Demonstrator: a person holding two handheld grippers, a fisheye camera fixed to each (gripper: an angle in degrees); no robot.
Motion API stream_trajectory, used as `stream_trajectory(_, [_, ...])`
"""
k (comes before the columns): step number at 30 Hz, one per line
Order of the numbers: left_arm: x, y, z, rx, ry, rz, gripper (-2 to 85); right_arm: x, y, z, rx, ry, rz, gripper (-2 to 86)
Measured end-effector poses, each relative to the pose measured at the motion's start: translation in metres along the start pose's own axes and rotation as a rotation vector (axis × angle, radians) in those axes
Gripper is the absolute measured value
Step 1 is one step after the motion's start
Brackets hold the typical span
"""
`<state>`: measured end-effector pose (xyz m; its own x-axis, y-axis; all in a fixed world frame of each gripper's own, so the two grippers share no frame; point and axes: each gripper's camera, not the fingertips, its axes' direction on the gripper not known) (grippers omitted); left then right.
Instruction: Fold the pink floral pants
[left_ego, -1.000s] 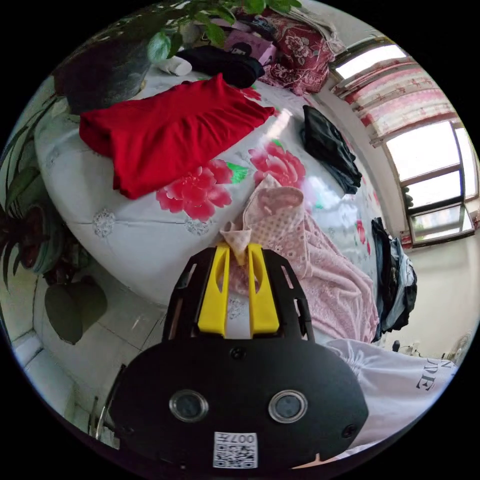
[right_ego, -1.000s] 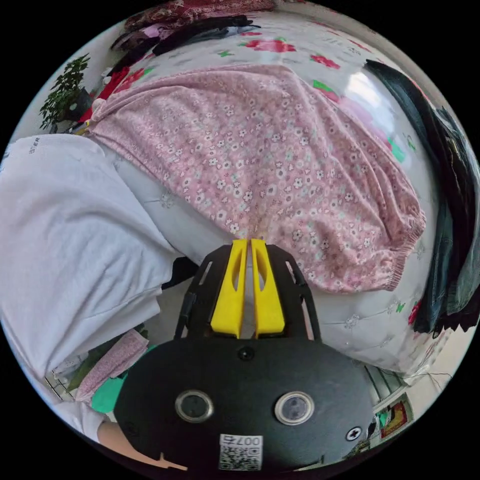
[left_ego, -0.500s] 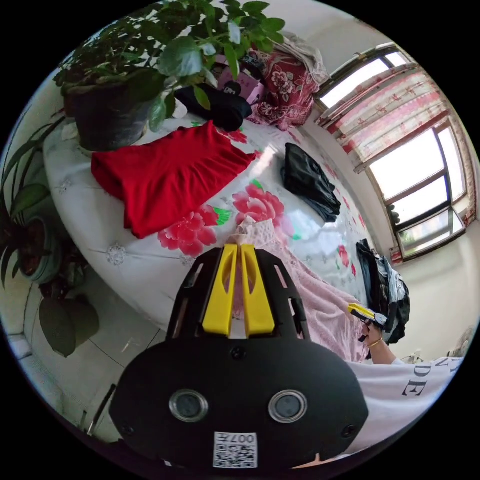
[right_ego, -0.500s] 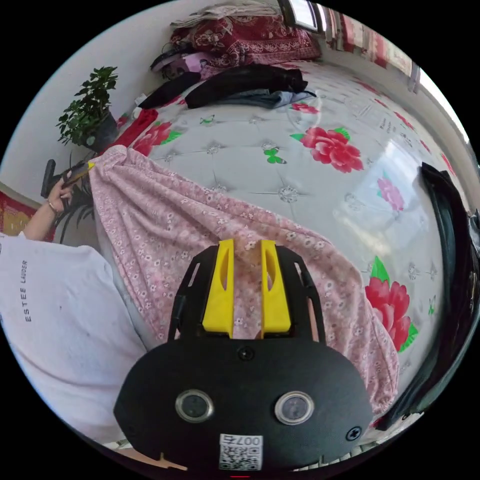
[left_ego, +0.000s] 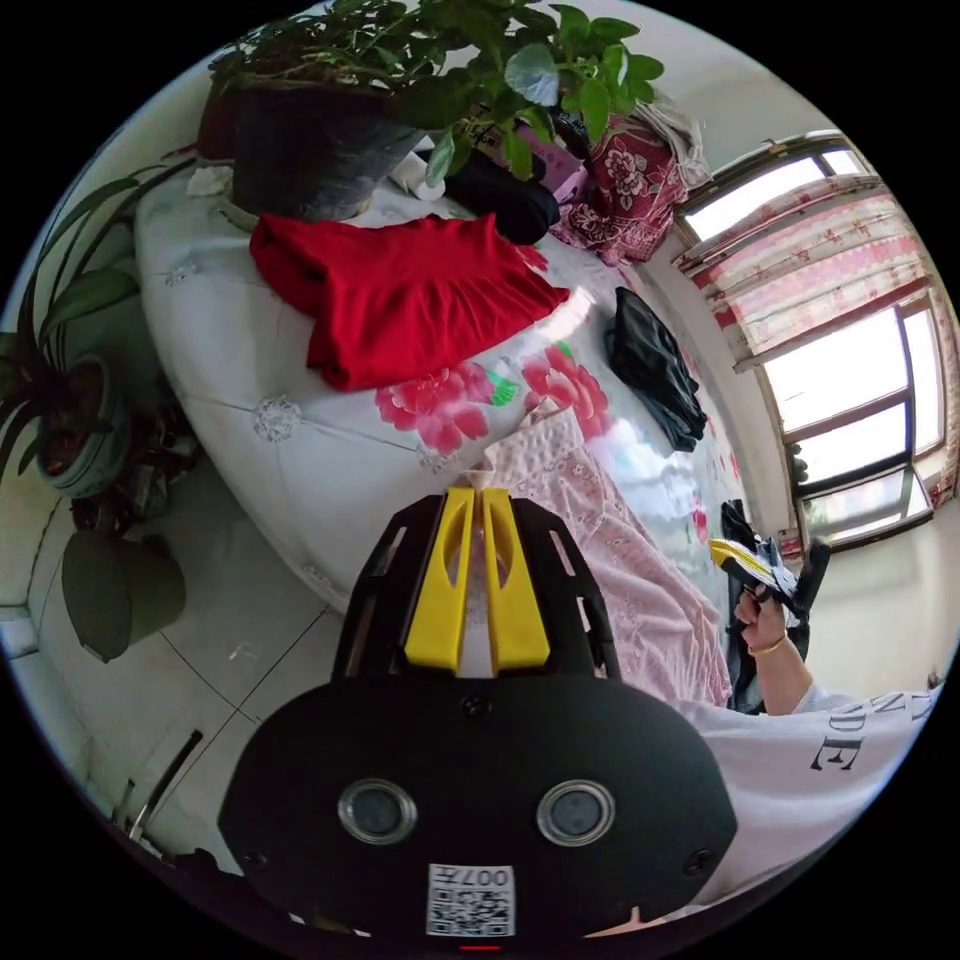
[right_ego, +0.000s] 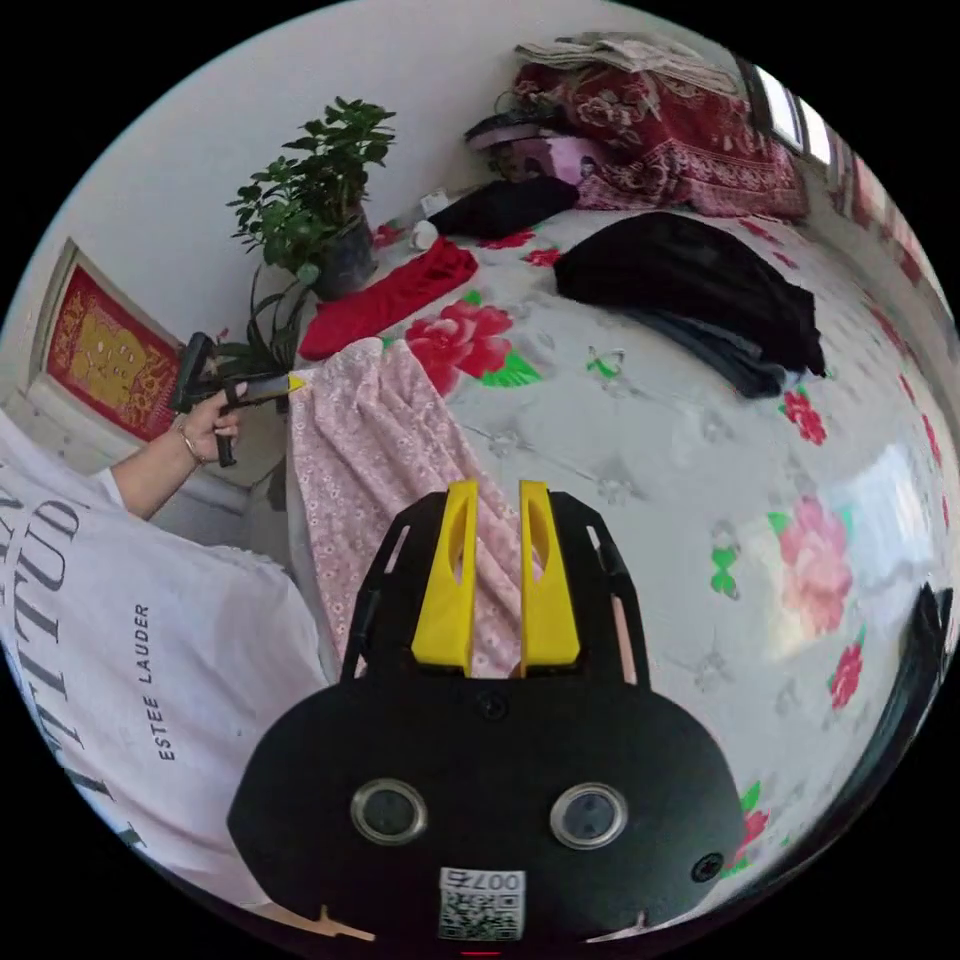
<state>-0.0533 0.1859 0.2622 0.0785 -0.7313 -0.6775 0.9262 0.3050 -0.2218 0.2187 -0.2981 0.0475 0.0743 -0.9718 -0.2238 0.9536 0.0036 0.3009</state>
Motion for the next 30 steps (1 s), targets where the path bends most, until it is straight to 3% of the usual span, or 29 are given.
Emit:
stream_trajectory(7, [0.003,0.017,-0.004,0.046,0.006,0.051,-0.9,-0.062,-0.086,0.101,-0.155,-0.102,-0.252,2.7])
stream_trajectory(10, [-0.004,0.025,0.002,0.047,0.027,0.019,-0.9,-0.082,-0.089,0.143,-0.254,-0.045,-0.337,1.6])
stream_trajectory(13, [-0.003,0.032,0.009,0.043,0.005,0.016,-0.9,-0.094,-0.080,0.134,-0.178,0.089,-0.410,0.3])
stream_trajectory(19, [0.008,0.038,0.028,0.083,-0.024,0.048,-0.9,-0.046,-0.089,0.066,-0.008,0.019,-0.298,0.1])
stream_trajectory(25, [0.011,0.031,0.084,0.005,-0.116,0.026,0.2,0.007,-0.102,0.121,-0.248,-0.016,-0.083,2.2])
stream_trajectory(30, [0.017,0.045,0.083,0.019,-0.097,0.068,1.0,-0.003,-0.099,0.080,-0.047,-0.086,-0.207,4.4])
